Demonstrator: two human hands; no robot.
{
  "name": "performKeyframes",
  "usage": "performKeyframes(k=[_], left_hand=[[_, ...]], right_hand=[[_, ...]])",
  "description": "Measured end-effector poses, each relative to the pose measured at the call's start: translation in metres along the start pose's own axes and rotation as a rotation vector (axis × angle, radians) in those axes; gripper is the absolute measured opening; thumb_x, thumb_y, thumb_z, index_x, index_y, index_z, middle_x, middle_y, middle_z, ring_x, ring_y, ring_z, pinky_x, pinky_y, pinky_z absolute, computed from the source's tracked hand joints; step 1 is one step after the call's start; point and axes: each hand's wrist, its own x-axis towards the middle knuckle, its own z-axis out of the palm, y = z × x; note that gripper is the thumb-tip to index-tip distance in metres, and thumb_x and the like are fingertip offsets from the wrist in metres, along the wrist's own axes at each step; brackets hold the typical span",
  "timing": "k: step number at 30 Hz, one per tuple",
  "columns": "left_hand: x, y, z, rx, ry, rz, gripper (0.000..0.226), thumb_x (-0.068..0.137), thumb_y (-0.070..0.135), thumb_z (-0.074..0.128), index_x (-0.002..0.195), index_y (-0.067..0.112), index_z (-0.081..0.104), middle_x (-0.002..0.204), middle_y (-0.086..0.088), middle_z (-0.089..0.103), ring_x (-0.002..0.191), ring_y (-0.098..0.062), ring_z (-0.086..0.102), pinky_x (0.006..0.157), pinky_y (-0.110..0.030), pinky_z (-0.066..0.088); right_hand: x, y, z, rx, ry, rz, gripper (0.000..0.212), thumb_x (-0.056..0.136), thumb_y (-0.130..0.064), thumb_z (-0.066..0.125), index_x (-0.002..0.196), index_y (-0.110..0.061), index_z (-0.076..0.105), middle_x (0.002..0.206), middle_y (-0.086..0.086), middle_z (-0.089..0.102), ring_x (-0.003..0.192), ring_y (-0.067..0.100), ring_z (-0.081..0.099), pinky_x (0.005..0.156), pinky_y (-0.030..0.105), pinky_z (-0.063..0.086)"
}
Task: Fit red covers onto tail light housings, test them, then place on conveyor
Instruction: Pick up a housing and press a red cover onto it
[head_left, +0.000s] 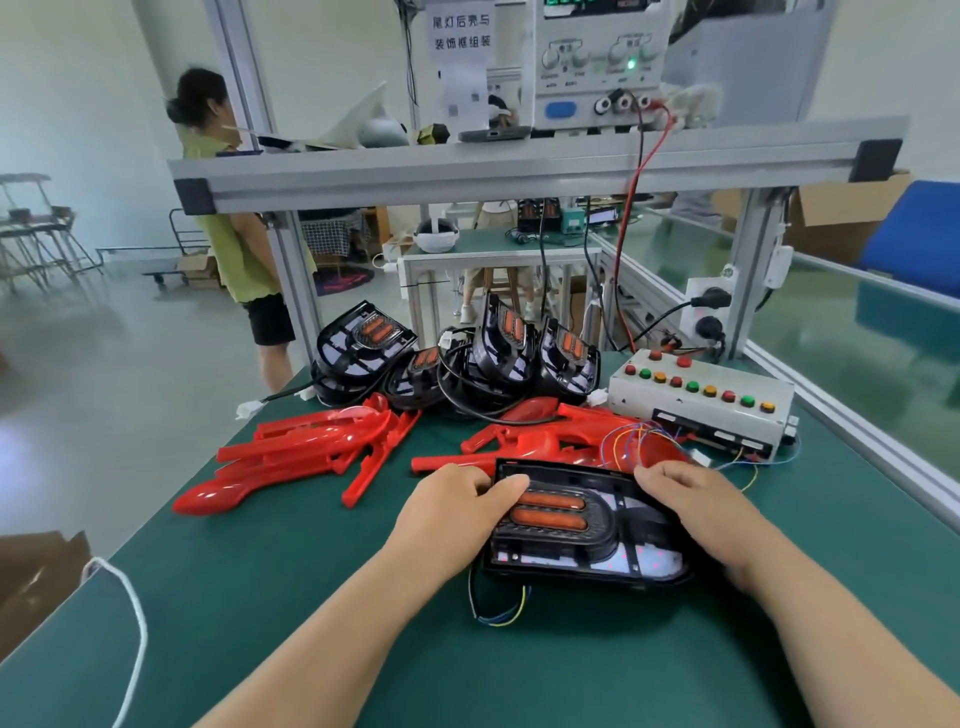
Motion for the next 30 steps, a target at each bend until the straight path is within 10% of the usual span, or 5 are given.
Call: performKeyframes(k=[12,15,18,23,30], left_hand=[[0.019,-0.001,-0.013,0.094,0.014,0.025,0.056,0.079,0.066,0.065,0.053,0.018,0.052,0.046,0.010,0.051,0.043,-0.006,0.046,0.052,-0.025,0.037],[0.024,-0.006,-0.024,0.010,0.354,0.133,0.026,0.085,0.054,0.065,0.076,0.029,0.068,0.074,0.013,0.063,0.073,-0.005,0.060,0.069,-0.032,0.048],[0.036,-0.013,-0.028,0.117,0.214,0.177,0.024,0.092,0.037,0.064,0.115,0.031,0.066,0.115,0.012,0.058,0.111,-0.012,0.052,0.095,-0.034,0.043],[0.046,-0.020,-0.011,0.160,0.113,0.189,0.028,0.095,0.027,0.064,0.123,0.027,0.066,0.118,0.009,0.058,0.114,-0.013,0.050,0.100,-0.034,0.041],[0.041,-0.029,-0.009,0.008,0.169,0.193,0.017,0.092,0.017,0.067,0.106,0.024,0.073,0.096,0.009,0.059,0.096,-0.012,0.054,0.084,-0.025,0.040]], right_hand=[[-0.002,0.001,0.001,-0.118,-0.071,-0.059,0.031,0.096,-0.032,0.061,0.084,-0.004,0.069,0.069,-0.003,0.058,0.068,0.010,0.049,0.071,0.029,0.041],[-0.001,0.003,0.001,-0.158,-0.063,-0.095,0.039,0.097,-0.031,0.059,0.086,0.006,0.061,0.072,-0.001,0.049,0.069,0.011,0.042,0.068,0.031,0.035],[0.000,0.005,0.002,-0.169,-0.059,-0.111,0.042,0.098,-0.032,0.058,0.093,0.010,0.059,0.076,0.000,0.048,0.072,0.010,0.042,0.069,0.031,0.033],[0.000,0.007,0.003,-0.179,-0.040,-0.105,0.032,0.097,-0.036,0.060,0.095,-0.006,0.070,0.080,0.010,0.066,0.073,0.008,0.053,0.072,0.026,0.041],[-0.005,0.005,-0.008,-0.119,0.046,-0.068,0.014,0.094,-0.038,0.062,0.088,-0.041,0.074,0.088,-0.032,0.069,0.087,-0.010,0.061,0.076,0.012,0.040]])
